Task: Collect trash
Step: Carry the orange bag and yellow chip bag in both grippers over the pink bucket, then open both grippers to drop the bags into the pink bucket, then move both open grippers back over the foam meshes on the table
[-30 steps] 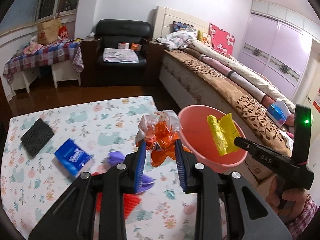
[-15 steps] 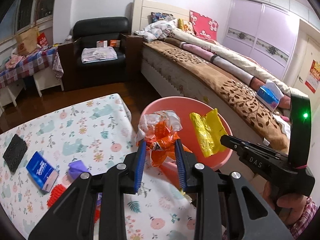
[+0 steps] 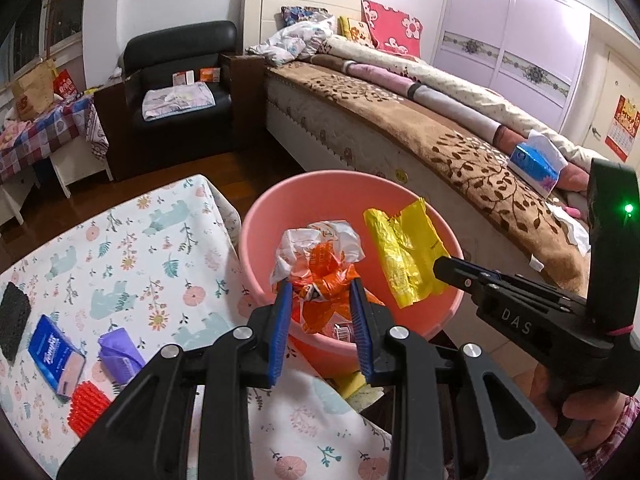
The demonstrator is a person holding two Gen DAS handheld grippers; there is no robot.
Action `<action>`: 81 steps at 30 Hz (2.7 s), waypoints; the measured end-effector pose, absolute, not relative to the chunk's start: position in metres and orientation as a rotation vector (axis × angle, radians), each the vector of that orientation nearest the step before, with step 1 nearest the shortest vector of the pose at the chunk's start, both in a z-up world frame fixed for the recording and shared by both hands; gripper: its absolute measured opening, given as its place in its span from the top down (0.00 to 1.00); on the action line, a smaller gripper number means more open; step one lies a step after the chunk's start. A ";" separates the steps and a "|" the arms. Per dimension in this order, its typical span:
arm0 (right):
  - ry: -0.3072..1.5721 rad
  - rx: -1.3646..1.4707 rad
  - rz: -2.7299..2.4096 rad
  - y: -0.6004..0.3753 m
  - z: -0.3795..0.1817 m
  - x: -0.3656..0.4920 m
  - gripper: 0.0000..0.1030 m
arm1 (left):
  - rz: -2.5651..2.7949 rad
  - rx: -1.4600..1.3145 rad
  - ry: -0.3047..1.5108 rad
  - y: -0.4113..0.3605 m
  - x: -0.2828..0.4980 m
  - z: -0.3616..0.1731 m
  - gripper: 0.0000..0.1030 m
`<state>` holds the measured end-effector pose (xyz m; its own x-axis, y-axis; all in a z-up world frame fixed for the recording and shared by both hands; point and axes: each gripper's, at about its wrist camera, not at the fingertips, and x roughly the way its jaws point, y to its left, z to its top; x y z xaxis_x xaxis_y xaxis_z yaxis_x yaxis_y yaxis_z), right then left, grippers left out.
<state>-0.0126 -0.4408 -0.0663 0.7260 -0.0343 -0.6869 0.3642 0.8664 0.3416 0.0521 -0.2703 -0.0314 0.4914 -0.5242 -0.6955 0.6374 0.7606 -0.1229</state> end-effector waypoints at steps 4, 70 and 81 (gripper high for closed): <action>0.737 0.484 -0.233 -0.444 -0.069 -0.011 0.97 | -0.711 0.148 0.808 -0.275 0.057 -0.036 0.72; 0.733 0.315 0.091 -0.317 -0.053 -0.028 0.59 | -0.429 0.001 0.785 -0.083 0.017 -0.026 0.55; 0.803 0.189 0.323 -0.234 -0.056 -0.014 0.59 | -0.324 -0.044 0.792 -0.012 0.021 -0.041 0.55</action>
